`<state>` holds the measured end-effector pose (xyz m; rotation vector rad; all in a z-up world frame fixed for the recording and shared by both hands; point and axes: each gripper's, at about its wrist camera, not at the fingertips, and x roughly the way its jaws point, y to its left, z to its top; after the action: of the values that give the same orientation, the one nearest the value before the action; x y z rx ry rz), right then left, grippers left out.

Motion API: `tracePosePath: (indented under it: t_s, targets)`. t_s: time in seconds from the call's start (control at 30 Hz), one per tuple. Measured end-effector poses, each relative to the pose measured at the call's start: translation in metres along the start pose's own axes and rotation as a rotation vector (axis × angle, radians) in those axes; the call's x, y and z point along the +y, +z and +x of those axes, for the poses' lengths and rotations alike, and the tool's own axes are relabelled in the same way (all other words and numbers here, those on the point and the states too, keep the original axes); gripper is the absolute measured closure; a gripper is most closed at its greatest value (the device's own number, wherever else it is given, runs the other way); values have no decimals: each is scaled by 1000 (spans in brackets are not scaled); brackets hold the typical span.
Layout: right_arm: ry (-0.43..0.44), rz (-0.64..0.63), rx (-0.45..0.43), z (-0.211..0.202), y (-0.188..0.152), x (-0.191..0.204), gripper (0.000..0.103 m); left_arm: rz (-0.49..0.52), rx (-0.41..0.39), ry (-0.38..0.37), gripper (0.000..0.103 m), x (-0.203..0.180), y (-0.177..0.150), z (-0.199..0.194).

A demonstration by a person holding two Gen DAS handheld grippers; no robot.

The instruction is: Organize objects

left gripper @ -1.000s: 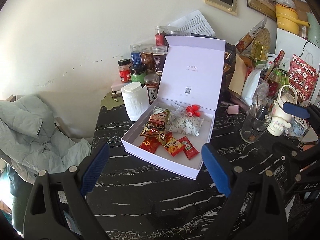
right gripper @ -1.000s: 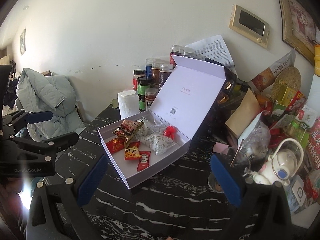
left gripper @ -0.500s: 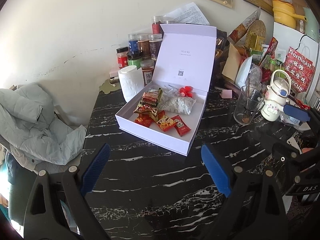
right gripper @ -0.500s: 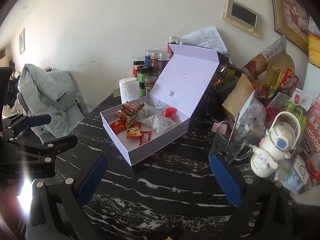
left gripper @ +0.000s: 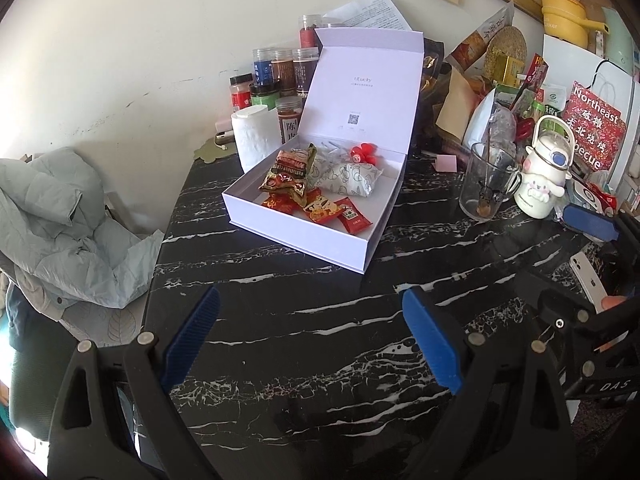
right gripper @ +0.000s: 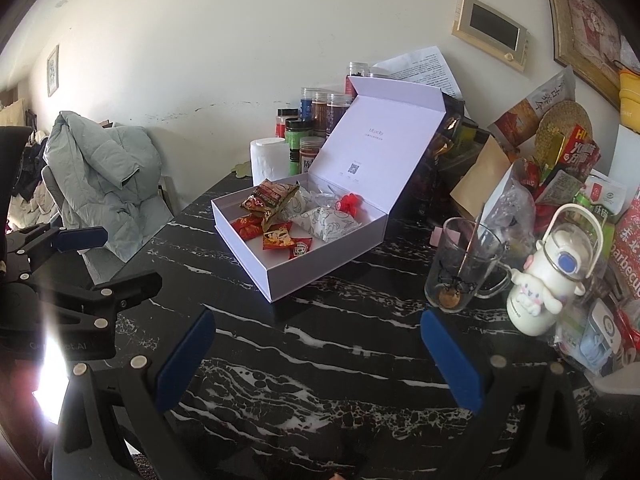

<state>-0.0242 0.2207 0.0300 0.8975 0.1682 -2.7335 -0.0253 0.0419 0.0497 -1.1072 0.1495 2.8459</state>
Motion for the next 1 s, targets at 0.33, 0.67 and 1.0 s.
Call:
tracePosePath:
  t_s: [0.33, 0.67, 1.0]
  targets:
    - [4, 8, 0, -2, -3, -2, 0, -9, 1, -15, 10, -1, -3, -2]
    - [7, -5, 18, 2, -7, 2, 0, -8, 2, -1, 10, 1, -5, -1]
    - [7, -9, 23, 3, -7, 3, 0, -3, 6, -4, 10, 1, -7, -1]
